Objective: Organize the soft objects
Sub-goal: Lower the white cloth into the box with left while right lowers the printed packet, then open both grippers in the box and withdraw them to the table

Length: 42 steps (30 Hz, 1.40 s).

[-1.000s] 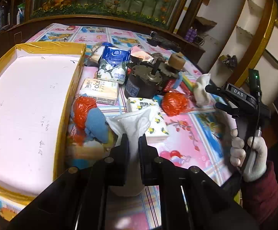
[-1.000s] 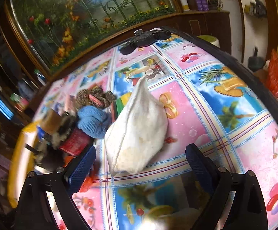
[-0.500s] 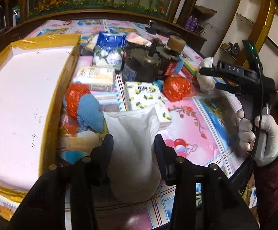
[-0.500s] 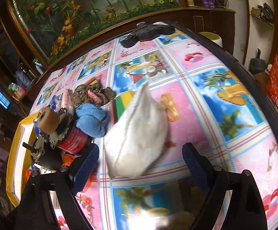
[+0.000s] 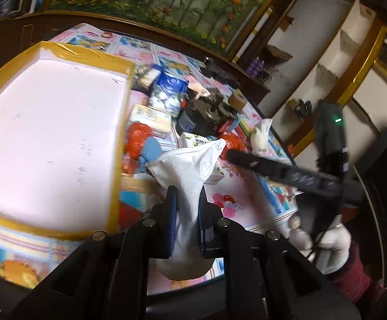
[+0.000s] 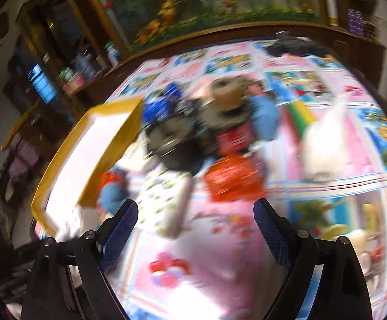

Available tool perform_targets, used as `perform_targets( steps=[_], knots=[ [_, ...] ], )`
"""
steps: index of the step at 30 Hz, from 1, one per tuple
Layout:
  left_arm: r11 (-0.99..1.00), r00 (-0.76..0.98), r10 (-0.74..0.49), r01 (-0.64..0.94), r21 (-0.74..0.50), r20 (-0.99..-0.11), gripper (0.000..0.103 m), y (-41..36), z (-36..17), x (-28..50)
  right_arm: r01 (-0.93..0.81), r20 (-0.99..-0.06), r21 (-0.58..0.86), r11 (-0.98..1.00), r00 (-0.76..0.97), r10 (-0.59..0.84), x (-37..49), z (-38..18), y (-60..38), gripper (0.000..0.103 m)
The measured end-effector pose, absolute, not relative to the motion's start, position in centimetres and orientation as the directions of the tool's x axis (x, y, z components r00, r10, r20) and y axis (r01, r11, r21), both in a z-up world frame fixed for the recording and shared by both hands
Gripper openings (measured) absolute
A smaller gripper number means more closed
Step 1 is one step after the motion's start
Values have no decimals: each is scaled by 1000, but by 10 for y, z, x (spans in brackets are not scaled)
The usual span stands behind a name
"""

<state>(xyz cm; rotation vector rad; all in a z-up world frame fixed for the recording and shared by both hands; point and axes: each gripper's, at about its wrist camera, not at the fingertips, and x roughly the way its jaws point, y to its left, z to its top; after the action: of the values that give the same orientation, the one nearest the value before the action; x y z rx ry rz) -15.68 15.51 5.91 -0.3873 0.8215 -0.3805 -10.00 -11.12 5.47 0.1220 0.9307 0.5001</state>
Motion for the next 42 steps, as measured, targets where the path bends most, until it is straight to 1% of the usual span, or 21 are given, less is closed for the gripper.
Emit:
perform_targets(
  steps=[2,4,6,7,8,10,14,18,22,26,28,30,33,34,35,36,38,39,41,42],
  knots=[
    [857,635,-469,160,-490,-614,10,169,64,-164,-367,-773,268,891,470,426,-94,49,-87,80],
    [858,652,-457,144,-493,-605,10,181,69,-168,-358,-800,225,906,463,382,-79,44,-69,79],
    [859,665,-446,131,-494,-599,10,192,74,-173,-339,-831,207,918,434,348,-63,33,-58,71],
    [859,670,-443,128,-495,-595,10,197,77,-175,-336,-820,181,925,467,330,-61,33,-56,60],
    [861,677,-438,126,-493,-591,10,203,80,-177,-333,-825,182,925,459,328,-59,32,-55,58],
    [867,694,-422,120,-484,-583,10,213,87,-178,-332,-818,227,916,445,364,-60,33,-59,57],
    [868,704,-413,114,-483,-578,10,236,99,-165,-350,-789,230,908,479,385,-78,57,-69,57],
    [871,688,-404,88,-483,-603,10,254,104,-129,-419,-733,266,868,497,464,-84,104,-62,57],
    [876,672,-380,40,-481,-635,10,269,102,-77,-476,-705,314,821,462,538,-69,131,-35,57],
    [822,632,-423,-32,-568,-649,10,287,84,-20,-496,-712,303,814,450,539,-28,127,14,57],
    [809,618,-434,-53,-586,-655,10,292,74,3,-487,-727,297,821,442,526,-6,116,33,57],
    [814,613,-417,-77,-576,-671,10,294,65,22,-472,-740,305,827,429,518,17,103,50,57],
    [786,598,-448,-89,-612,-664,11,300,49,44,-452,-759,295,842,425,494,48,88,67,57],
    [773,599,-459,-94,-627,-656,12,302,45,48,-445,-767,286,849,424,481,57,82,72,57],
    [757,596,-476,-95,-646,-646,20,304,40,54,-441,-775,274,855,425,468,64,78,79,58],
    [747,588,-490,-98,-658,-643,25,305,36,59,-441,-779,266,857,425,461,68,76,84,58],
    [721,579,-511,-115,-683,-636,47,308,27,65,-451,-797,248,858,409,445,79,68,100,61],
    [705,578,-524,-119,-699,-626,50,309,23,67,-446,-796,239,863,420,437,84,66,105,62],
    [698,582,-524,-126,-705,-622,52,312,21,66,-439,-790,219,871,444,422,90,66,110,77],
    [702,579,-522,-126,-701,-627,53,313,22,65,-437,-785,212,874,457,419,86,69,108,82]
  ],
)
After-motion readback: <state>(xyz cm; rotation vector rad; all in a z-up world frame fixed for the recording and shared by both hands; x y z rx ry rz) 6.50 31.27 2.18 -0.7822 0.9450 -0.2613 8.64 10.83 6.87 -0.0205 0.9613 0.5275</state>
